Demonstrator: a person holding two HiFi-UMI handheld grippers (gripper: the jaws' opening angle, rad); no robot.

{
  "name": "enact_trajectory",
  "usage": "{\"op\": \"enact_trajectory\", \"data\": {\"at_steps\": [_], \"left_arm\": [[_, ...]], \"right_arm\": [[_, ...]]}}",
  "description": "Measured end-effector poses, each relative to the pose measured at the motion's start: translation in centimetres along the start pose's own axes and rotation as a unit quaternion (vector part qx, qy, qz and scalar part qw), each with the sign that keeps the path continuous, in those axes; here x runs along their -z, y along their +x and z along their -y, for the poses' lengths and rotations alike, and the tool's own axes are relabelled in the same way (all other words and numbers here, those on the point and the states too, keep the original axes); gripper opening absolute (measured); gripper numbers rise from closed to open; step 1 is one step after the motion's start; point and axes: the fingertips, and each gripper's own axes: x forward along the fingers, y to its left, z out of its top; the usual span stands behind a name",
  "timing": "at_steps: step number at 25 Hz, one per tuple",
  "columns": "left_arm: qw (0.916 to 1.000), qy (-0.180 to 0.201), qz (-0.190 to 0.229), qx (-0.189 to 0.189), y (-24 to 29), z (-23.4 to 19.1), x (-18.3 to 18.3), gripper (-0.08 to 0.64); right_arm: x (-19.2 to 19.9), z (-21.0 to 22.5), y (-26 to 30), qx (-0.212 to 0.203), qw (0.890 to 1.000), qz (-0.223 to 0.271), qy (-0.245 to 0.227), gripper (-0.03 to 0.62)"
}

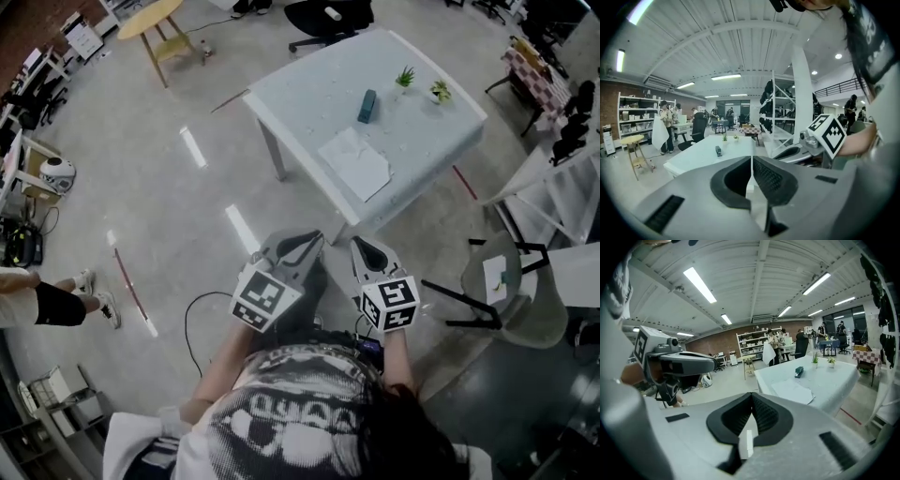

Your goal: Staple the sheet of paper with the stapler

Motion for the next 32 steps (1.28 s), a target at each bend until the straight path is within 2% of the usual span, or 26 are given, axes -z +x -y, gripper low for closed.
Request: {"op": "enact_trajectory", "data": {"at_steps": [4,13,18,25,32], "left_arm": [[0.9995,-0.001,-0.006,0.032,4.6,-2.9,-1.5,0.009],[0.9978,-0.005,-0.013,0.065,12.2,-10.4,-3.1,0.011],[0.9969,-0.007,-0.005,0.079,14.8,-13.6,-3.6,0.011],[0.996,-0.019,0.0,0.087,16.2,-15.7,-3.5,0.009],[0.9971,-0.035,-0.017,0.065,16.6,-16.6,-2.3,0.009]], "right_arm": [[-1.9,4.0,3.0,0.02,1.0,-0.013,0.011,-0.006],[-4.3,11.5,10.2,0.06,0.997,-0.04,0.036,0.022],[-3.5,15.3,12.8,0.096,0.992,-0.07,0.05,0.037],[-1.1,20.0,14.8,0.137,0.981,-0.122,0.062,0.049],[1.8,24.6,17.4,0.146,0.972,-0.178,0.047,0.105]]}}
